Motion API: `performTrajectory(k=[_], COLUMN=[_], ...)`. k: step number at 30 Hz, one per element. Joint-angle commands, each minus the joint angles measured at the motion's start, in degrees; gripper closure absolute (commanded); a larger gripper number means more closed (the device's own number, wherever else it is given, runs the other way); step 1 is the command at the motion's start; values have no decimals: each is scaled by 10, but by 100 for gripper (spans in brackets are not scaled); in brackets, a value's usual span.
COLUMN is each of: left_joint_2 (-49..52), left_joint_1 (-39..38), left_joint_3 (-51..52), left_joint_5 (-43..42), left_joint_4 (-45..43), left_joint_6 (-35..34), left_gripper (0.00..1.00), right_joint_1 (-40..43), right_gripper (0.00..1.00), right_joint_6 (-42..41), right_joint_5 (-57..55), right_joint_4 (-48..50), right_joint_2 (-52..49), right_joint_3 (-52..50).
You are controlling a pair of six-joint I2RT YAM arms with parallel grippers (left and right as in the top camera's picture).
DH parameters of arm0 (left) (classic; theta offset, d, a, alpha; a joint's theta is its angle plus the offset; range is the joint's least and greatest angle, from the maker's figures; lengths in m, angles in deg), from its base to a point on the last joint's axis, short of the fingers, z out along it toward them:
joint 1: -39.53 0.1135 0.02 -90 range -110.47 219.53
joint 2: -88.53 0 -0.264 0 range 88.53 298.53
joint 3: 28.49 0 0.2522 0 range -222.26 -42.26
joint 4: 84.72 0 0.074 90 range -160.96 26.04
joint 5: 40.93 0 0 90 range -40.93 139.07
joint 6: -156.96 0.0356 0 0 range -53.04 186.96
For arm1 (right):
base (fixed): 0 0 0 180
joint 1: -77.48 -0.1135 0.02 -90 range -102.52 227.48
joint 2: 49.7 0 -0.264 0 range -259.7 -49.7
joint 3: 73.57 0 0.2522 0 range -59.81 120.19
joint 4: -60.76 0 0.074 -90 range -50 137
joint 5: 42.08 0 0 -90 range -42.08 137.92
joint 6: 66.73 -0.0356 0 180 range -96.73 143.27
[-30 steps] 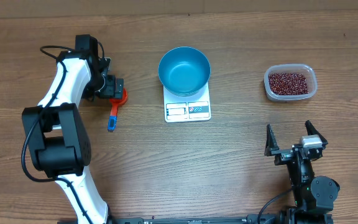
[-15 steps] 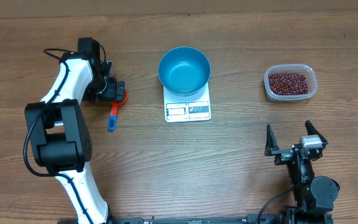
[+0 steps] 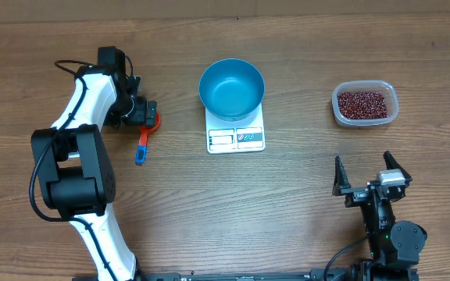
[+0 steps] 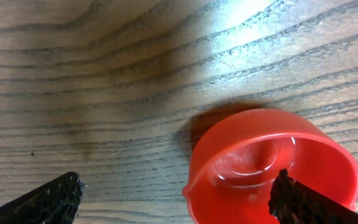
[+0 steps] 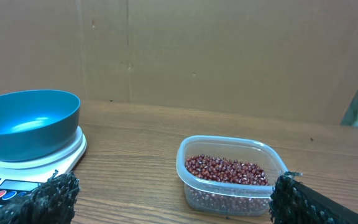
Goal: Scoop item into bowl and weigh 150g on scale
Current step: 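Lower the left gripper and close it on the red scoop's rim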
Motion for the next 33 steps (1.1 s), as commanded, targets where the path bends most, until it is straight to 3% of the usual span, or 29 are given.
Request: performTrajectory(k=[1, 33], left_joint_2=[6, 24], left_joint_1=[1, 0], left_joint_3=[3, 3], left_joint_5=[8, 22], left_joint_4=[-2, -7], left_joint_6=[13, 11], left_gripper=[0, 0], right_joint_1=[-2, -2], right_gripper=[0, 0], right_joint_6=[0, 0], right_joint_5=[-1, -1], right_joint_4=[3, 3], right_joint_2=[6, 6], right_joint_3=[-6, -6])
